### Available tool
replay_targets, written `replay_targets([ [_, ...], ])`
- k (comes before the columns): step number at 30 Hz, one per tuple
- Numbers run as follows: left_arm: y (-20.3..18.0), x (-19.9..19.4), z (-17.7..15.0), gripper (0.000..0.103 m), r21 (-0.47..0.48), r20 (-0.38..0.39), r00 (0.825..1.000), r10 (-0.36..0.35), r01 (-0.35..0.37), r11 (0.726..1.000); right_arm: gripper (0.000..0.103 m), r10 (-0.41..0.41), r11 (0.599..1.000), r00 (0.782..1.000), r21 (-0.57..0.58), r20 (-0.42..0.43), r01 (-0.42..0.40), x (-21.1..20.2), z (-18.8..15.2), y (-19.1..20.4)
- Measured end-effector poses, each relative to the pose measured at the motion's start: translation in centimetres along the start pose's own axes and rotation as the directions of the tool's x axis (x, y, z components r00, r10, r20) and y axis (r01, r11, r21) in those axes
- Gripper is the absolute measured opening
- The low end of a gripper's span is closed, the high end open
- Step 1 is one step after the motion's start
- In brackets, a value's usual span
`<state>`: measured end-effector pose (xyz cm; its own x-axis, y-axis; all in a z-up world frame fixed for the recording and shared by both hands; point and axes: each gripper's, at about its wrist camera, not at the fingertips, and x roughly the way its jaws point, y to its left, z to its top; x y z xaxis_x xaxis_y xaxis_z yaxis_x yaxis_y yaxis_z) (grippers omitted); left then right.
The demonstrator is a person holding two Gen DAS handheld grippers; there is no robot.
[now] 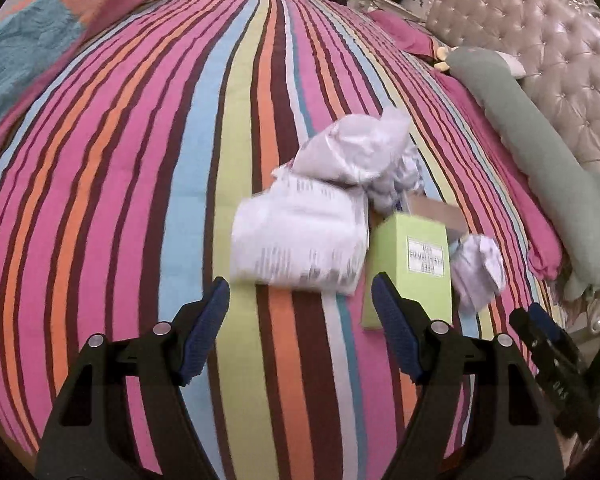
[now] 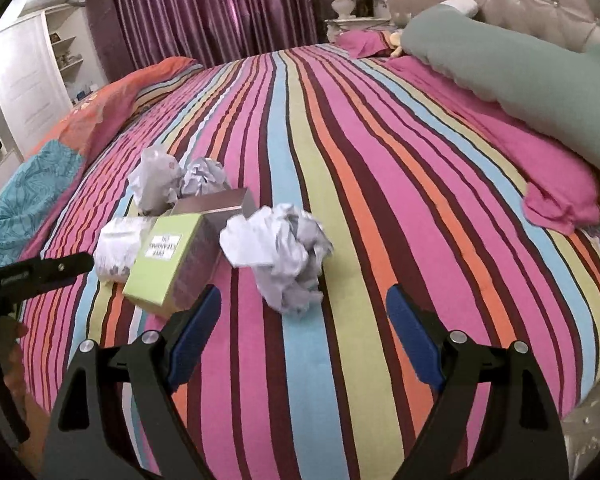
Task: Collect trash
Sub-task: 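Grasp the white plastic bag with the left tool while the right tool grasps crumpled paper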
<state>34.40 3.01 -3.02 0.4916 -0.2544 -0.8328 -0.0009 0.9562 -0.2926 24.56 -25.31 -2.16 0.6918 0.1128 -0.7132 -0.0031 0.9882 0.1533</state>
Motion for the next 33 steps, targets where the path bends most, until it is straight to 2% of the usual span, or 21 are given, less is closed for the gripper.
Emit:
replay_targets([
  [4, 0.4, 1.8, 1.3, 0.072, -0.036, -0.042, 0.999, -0.016, 0.014, 0.999, 0.080, 0.017, 1.000, 1.000, 0.004, -0.018, -0.017, 1.1, 0.7, 0.0],
  [12, -0.2, 3.4, 3.4, 0.072, -0.023, -0.068, 0.998, -0.012, 0.010, 1.000, 0.080, 0.049, 0.999, 0.998, -0.014, -0.048, -0.049, 2.8, 2.0, 0.4],
  [15, 0.5, 2.5, 3.6, 0.072, -0.063, -0.043, 0.996, -0.082, 0.079, 0.995, 0.080, 0.071, 0.997, 0.996, -0.024, -0.054, -0.072, 2.9, 2.1, 0.7],
  [19, 0.3, 2.6, 4.1, 0.072, -0.080, -0.066, 0.991, -0.117, 0.112, 0.990, 0.080, 0.065, 0.997, 0.996, -0.043, -0.060, -0.067, 3.6, 2.2, 0.9],
  [21, -0.6, 3.0, 4.4, 0.072, -0.043, -0.074, 0.993, -0.091, 0.088, 0.995, 0.080, 0.066, 0.997, 0.995, -0.037, -0.072, -0.069, 4.0, 2.5, 0.9],
  [25, -2.6, 4.4, 4.4, 0.072, 0.049, -0.092, 0.996, 0.014, -0.009, 0.999, 0.080, 0.071, 0.996, 0.994, -0.044, -0.084, -0.075, 4.5, 2.9, 1.0],
  [29, -4.1, 6.0, 4.3, 0.086, 0.137, -0.093, 0.990, 0.107, -0.093, 0.986, 0.080, 0.063, 0.996, 0.992, -0.063, -0.106, -0.070, 5.3, 3.2, 1.1],
  [30, -4.6, 6.8, 4.1, 0.087, 0.176, -0.089, 0.983, 0.163, -0.146, 0.974, 0.080, 0.061, 0.995, 0.991, -0.067, -0.118, -0.069, 5.6, 3.3, 1.2],
  [32, -4.4, 7.0, 4.1, 0.092, 0.174, -0.064, 0.984, 0.167, -0.154, 0.973, 0.080, 0.061, 0.994, 0.989, -0.076, -0.138, -0.072, 6.1, 3.2, 1.4],
  [33, -3.7, 7.3, 4.2, 0.093, 0.137, -0.065, 0.987, 0.147, -0.137, 0.981, 0.080, 0.058, 0.994, 0.988, -0.084, -0.146, -0.071, 6.4, 3.1, 1.6],
])
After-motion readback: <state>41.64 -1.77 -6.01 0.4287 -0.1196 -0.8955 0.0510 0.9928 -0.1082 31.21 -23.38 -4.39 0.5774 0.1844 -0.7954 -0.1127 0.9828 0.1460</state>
